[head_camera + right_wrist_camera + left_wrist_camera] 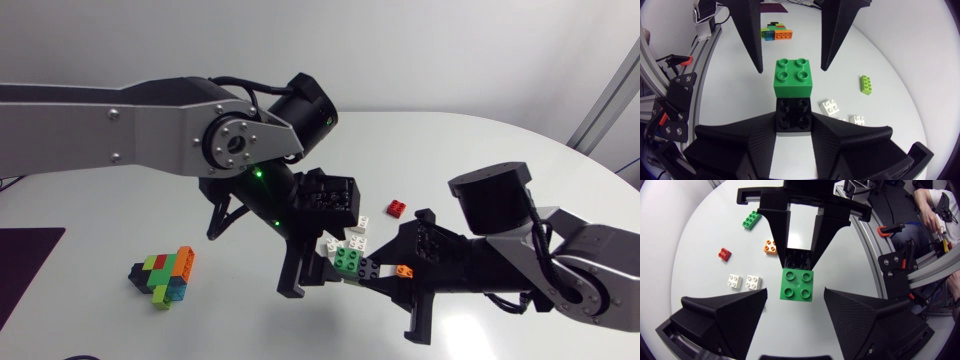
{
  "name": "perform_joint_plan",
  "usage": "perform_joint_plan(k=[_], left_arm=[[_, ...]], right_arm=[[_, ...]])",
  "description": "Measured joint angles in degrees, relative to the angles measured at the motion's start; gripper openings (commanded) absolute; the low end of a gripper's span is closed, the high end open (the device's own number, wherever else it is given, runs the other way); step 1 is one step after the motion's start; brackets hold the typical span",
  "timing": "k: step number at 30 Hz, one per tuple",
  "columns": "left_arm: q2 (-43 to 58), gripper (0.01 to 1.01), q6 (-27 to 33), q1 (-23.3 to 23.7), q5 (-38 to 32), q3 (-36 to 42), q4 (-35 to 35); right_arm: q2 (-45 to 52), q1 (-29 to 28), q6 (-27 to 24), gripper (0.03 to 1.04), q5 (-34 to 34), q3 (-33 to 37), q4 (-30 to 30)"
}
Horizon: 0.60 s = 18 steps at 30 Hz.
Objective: Separate the duplo bricks
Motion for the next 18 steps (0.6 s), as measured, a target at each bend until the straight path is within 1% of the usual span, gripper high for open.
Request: perform_joint_plan(k=[1,15,18], left_arm=[[0.0,0.661,0.0,0.0,0.0,-0.04,0.0],[0.0,0.657,0.09,-1.18,0.02,-1.31,0.0],[0.0,0.575,0.22,-1.18,0.0,-1.97,0.0]], right_arm=[[0.02,0.0,0.0,0.28,0.0,0.0,0.0],[0.85,1.49,0.02,0.28,-0.22,0.09,0.02],[0.92,1.62,0.04,0.28,-0.22,0.11,0.02]])
